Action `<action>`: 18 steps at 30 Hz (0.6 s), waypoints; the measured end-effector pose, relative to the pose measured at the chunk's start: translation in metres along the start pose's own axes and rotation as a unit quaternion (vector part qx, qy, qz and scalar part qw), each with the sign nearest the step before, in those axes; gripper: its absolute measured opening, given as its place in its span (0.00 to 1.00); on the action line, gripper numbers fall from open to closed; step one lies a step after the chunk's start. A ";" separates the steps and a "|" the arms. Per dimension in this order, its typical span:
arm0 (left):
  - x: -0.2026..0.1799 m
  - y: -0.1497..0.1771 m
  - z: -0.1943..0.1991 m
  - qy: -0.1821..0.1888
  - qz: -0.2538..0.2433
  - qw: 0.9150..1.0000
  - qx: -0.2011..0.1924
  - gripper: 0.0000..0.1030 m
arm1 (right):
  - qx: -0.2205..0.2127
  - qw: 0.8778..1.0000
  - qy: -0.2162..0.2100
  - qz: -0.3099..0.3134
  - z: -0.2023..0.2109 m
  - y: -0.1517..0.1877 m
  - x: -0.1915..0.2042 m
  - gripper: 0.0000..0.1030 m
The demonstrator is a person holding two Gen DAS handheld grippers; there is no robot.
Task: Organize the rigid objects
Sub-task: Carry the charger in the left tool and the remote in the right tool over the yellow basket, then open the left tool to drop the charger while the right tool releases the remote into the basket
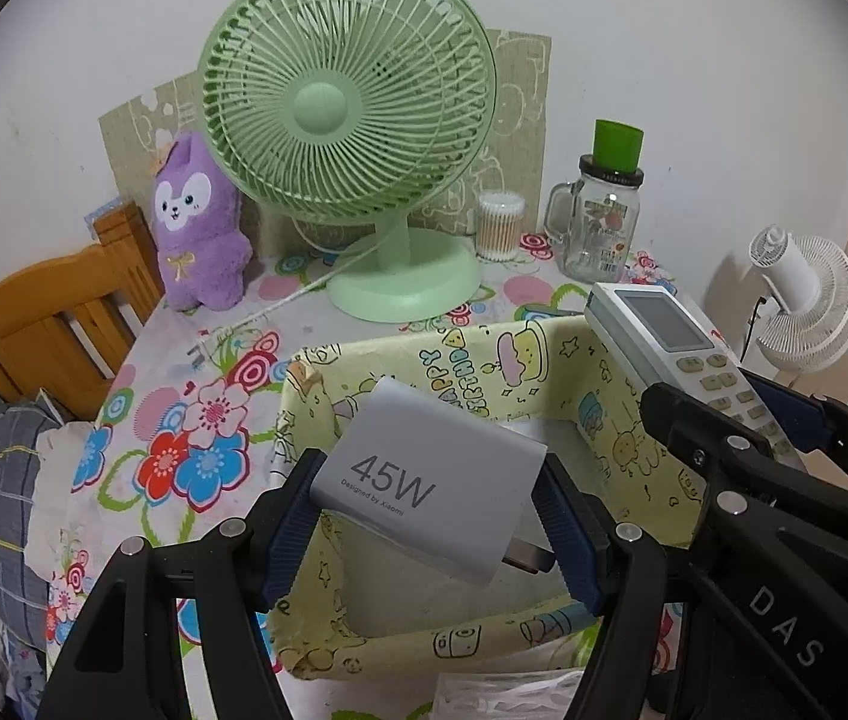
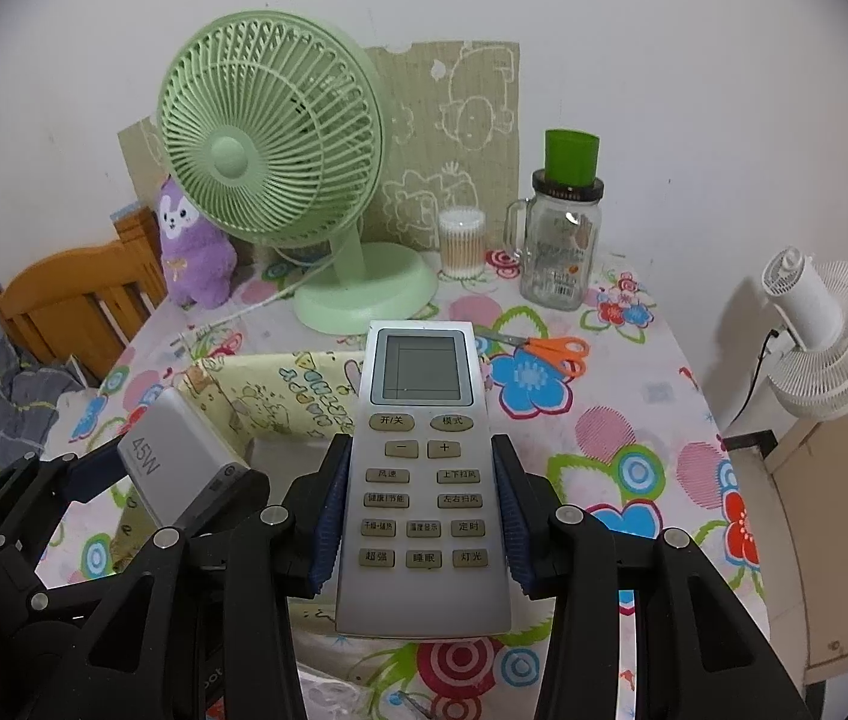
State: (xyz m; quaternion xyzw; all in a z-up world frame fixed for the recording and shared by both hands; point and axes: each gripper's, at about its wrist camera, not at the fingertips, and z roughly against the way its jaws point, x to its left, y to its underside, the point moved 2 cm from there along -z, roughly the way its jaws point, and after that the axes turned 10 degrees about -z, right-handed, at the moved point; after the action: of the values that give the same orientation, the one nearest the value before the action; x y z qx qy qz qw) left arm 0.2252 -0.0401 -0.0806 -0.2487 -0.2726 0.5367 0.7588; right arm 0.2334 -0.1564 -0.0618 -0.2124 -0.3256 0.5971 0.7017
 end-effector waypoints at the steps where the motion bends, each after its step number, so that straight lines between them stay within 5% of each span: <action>1: 0.000 0.000 -0.002 0.001 0.000 1.000 0.002 0.69 | 0.002 1.000 0.002 0.000 -0.002 0.001 0.000 0.46; 18: 0.001 0.015 -0.033 0.011 -0.002 0.999 0.036 0.70 | 0.014 0.999 0.035 0.026 -0.026 0.012 0.003 0.46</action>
State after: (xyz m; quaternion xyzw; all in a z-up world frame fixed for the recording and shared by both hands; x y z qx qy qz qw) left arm 0.2377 -0.0378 -0.1140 -0.2268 -0.2450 0.5420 0.7712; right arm 0.2435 -0.1483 -0.0876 -0.2318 -0.2873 0.6121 0.6994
